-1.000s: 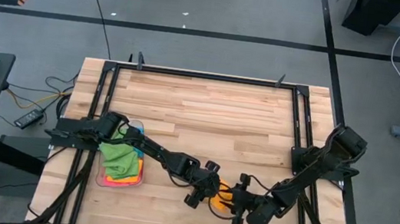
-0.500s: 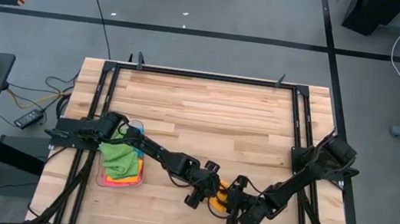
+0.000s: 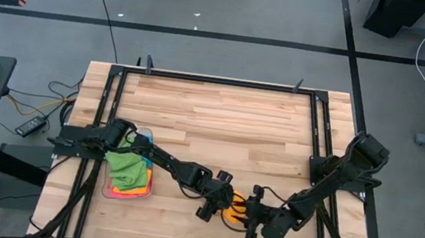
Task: Fold microfiber towels
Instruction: Fold the yellow microfiber cloth
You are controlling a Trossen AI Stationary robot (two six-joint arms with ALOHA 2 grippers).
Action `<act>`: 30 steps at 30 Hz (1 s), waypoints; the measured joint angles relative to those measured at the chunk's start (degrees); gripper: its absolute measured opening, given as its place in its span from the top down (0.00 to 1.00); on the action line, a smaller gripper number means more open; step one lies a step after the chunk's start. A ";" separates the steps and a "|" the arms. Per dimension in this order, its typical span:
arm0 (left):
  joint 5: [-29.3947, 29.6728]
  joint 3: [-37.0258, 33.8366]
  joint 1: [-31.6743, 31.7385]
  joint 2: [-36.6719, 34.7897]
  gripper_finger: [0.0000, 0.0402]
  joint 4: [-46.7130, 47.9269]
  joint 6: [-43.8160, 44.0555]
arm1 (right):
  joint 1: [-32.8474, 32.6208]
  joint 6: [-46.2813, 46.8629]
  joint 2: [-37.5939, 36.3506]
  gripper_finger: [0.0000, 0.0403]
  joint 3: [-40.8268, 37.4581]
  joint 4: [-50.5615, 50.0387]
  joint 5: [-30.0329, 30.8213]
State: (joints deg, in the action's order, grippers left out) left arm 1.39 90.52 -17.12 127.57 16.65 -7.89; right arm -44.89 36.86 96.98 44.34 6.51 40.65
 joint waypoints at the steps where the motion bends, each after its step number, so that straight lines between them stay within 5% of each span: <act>1: 0.03 0.00 0.00 0.00 0.45 -0.01 0.14 | 0.50 -0.22 1.20 0.54 0.00 1.48 0.16; 10: 0.02 -0.02 0.06 0.00 0.45 -0.24 -0.01 | 0.75 8.32 9.48 0.54 0.16 3.27 -2.59; 19: -0.06 -0.02 0.25 0.00 0.44 0.06 -0.03 | -5.43 16.85 -0.31 0.54 0.02 -13.05 -8.12; 25: -0.03 -0.02 0.26 0.00 0.45 0.03 0.20 | -5.34 9.10 -5.78 0.54 0.03 -11.59 2.54; 30: 0.00 -0.02 0.26 0.00 0.44 0.03 0.87 | -1.49 0.68 -2.08 0.54 0.04 -3.87 3.85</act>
State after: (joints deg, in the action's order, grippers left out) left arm 1.39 90.50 -16.86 127.57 16.69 -7.02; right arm -46.38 37.55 94.90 44.38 2.63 44.50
